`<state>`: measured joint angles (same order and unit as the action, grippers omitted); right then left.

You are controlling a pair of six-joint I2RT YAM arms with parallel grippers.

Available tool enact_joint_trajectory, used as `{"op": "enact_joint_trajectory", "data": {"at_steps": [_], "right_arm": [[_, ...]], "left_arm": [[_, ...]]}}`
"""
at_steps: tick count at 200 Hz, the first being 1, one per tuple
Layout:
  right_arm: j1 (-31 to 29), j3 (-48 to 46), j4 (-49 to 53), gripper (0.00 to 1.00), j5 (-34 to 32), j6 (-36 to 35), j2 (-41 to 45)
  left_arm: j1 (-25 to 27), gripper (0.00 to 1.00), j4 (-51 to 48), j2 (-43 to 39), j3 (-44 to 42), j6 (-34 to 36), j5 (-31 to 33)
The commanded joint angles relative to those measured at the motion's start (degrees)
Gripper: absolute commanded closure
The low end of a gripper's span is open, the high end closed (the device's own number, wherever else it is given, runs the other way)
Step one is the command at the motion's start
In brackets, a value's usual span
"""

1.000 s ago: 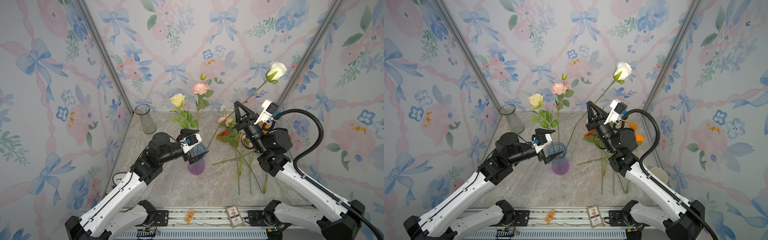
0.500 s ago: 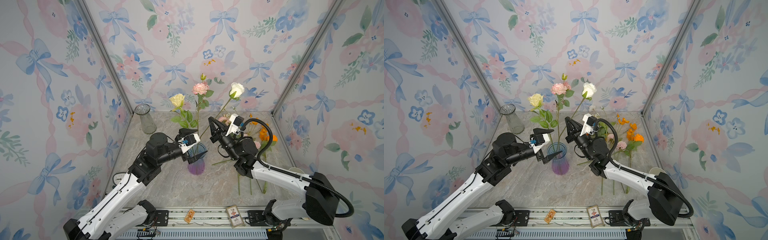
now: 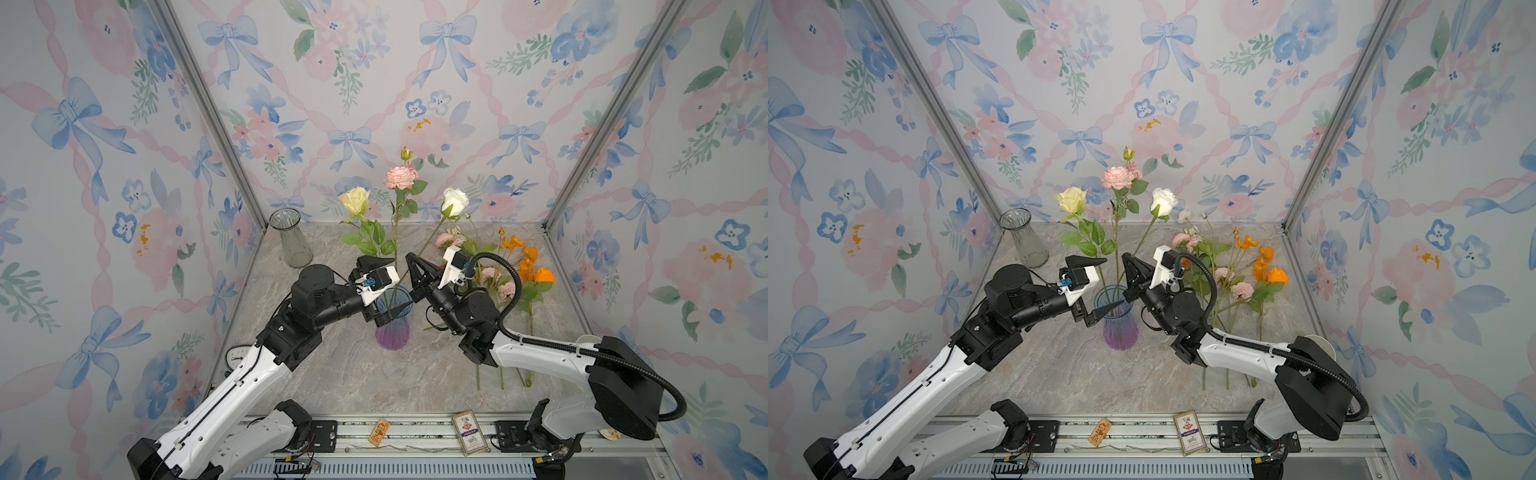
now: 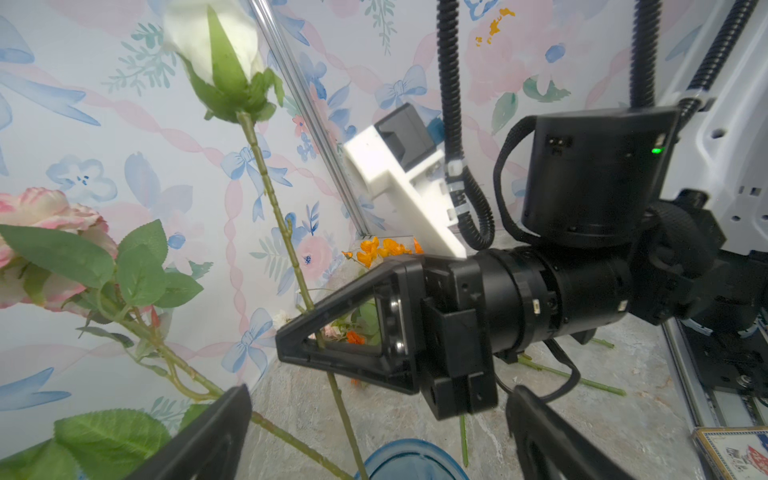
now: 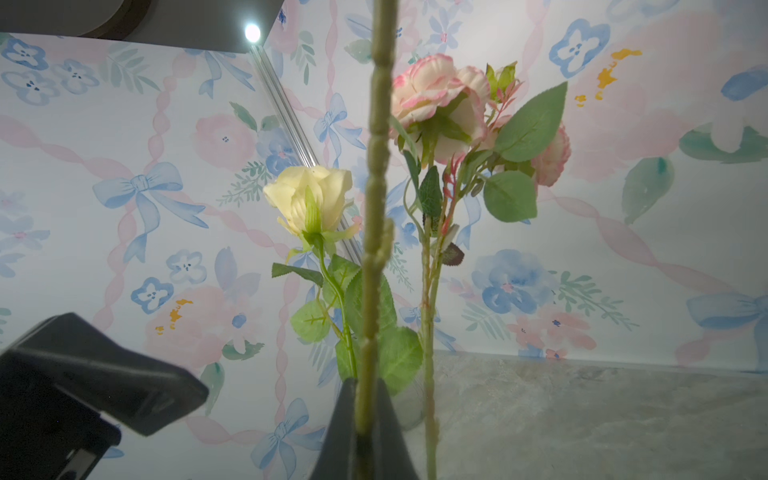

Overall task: Arrange the flowers into the vase
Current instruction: 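Carry the white rose toward the blue-purple vase held by the left gripper, then lower the white rose stem into the blue-purple vase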

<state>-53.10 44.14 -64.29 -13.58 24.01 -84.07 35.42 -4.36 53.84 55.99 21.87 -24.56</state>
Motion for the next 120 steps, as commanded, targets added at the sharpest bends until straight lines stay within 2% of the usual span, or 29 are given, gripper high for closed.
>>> {"op": "enact_joint_trajectory", "data": {"at_steps": [1,36,69,120], "right_arm": [[-1.33,-0.97,-2.62,1.00,-1.45,0.59,-0.83],[-3.33,-1.08,1.83,1.00,-4.58,-1.11,-0.15],[-3.65,-0.64,9.79,0.88,-5.34,-1.16,2.08],[-3.94,-1.73,16.31,0.79,-5.65,-2.74,5.80]], "left_arm": [[-0.43,0.02,-0.12,0.13,-0.10,-0.46,-1.05],[-0.44,0.02,-0.05,0.11,-0.11,-0.33,-0.80],[-0.50,0.02,-0.18,0.62,-0.09,-0.42,-1.08],[-0.53,0.02,-0.04,0.68,-0.14,-0.44,-0.93]]}}
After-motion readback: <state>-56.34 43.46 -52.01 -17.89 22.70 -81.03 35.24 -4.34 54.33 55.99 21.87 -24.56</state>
